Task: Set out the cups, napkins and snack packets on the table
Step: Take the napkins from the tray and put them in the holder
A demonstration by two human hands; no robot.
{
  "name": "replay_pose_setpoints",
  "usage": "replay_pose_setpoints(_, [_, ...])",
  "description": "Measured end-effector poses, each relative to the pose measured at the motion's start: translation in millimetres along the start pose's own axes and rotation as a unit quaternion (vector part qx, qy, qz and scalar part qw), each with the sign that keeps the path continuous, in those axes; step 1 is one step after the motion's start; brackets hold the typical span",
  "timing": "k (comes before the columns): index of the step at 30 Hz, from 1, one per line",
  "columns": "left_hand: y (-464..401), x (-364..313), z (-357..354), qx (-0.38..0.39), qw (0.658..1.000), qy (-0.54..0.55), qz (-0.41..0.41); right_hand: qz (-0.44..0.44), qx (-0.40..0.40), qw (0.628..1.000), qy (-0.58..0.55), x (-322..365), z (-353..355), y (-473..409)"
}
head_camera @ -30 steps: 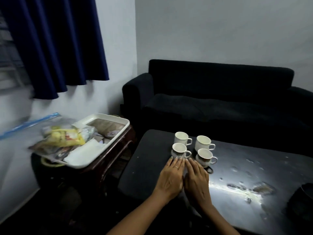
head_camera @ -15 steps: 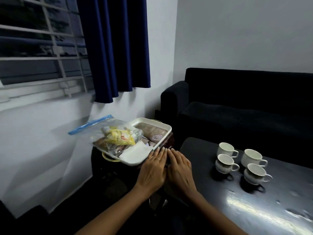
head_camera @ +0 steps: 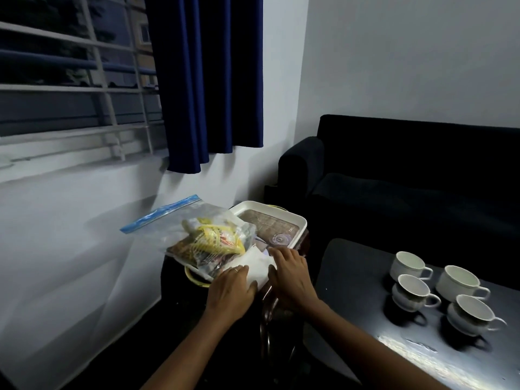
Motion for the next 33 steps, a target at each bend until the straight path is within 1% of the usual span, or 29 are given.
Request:
replay_pose_setpoints(5, [-2,8,-5,0.039,0.999,-0.015,0.025,-0.038,0.061,0.997,-0.008,-1,-16,-28])
replay_pose_setpoints(9, [-1,5,-6,0.05,0.998,-0.022,0.03,-0.064,0.115,0.991,-0.005,0,-28,-42])
replay_pose_setpoints(16, [0,3,-5,0.071,0.997,-0.027,0.027,-0.092,0.179,0.979,0.039,0,-37,-53])
replay_pose_setpoints(20, [0,3,-4,0.081,0.996,-0.023,0.025,-0.136,0.205,0.969,0.023,1,-33,-66])
replay_pose_setpoints(24, [0,2,-5,0.087,0.996,-0.022,0.024,-0.181,0.251,0.951,-0.001,0,-29,-76])
replay_pose_setpoints(29, [1,2,-5,0.091,0.995,-0.018,0.024,-0.224,0.256,0.94,-0.035,1,-28,-79])
replay_pose_setpoints(33, [1,0,-3,0.088,0.996,-0.02,0.022,-0.242,0.245,0.931,-0.123,0,-29,-76])
Point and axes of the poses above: each hand's wrist, its own y-axis away from the middle knuckle, its own z-axis out of the back of the hand, x = y × z, the point moved 3 cm from there along -y, towards the middle knuckle, and after that the axes turned 1 degree about -x, right-handed, at the moved point
